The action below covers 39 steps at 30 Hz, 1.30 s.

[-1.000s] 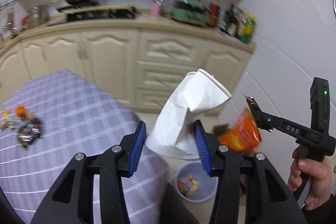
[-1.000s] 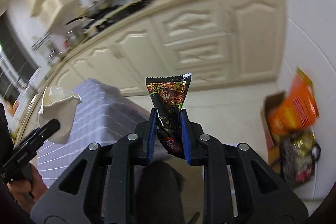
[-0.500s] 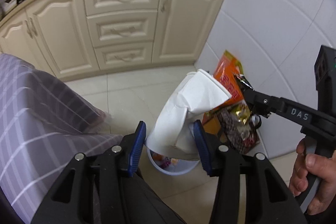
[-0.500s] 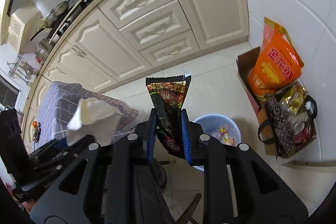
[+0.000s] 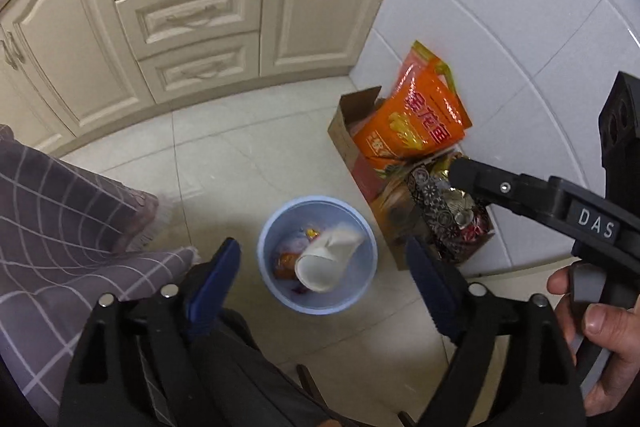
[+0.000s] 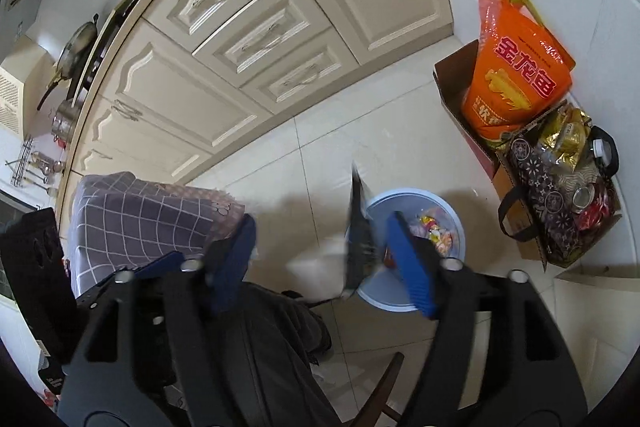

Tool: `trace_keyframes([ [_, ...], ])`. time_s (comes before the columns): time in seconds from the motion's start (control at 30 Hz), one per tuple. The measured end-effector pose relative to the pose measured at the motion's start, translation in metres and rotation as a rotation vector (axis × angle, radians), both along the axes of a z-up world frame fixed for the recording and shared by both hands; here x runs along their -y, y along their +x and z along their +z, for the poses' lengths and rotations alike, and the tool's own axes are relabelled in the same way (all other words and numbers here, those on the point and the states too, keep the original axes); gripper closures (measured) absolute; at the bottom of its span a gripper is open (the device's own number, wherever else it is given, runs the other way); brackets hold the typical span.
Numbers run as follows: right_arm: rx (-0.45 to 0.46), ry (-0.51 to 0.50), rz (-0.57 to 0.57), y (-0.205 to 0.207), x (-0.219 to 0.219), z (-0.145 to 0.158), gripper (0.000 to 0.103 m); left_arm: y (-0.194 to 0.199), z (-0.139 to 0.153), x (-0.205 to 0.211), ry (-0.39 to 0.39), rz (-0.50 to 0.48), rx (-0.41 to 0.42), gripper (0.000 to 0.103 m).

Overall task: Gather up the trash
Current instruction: 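Open both tools to drop the cup and packet into the blue bin, then move both open tools back over the table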

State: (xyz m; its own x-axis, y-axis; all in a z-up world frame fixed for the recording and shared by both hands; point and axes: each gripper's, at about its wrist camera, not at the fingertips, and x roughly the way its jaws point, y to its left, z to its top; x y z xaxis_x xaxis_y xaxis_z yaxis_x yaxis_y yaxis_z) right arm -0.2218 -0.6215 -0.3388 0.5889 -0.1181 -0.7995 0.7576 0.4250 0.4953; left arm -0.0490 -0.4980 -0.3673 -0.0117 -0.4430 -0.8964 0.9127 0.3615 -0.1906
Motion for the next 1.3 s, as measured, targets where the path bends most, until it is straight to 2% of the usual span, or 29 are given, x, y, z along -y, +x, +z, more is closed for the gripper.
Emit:
trace_keyframes([
  [0.07,-0.004,-0.002,-0.006,0.000,0.000,0.000,0.013,0.004,0.005,-0.005,-0.008,0.022,0.010,0.018],
  [0.17,-0.027,-0.006,-0.006,0.002,-0.001,0.000,0.006,0.008,0.017,-0.013,-0.031,0.049,0.033,0.018],
  [0.47,-0.040,-0.045,0.015,0.014,-0.010,0.018,0.006,0.019,0.067,-0.043,-0.151,0.124,0.091,0.013],
  [0.9,0.028,-0.153,0.089,0.049,-0.034,0.081,0.006,0.030,0.144,-0.090,-0.301,0.193,0.184,0.011],
  [1.3,0.115,-0.243,0.196,0.095,-0.067,0.141,0.006,0.056,0.202,-0.152,-0.413,0.315,0.267,0.011],
])
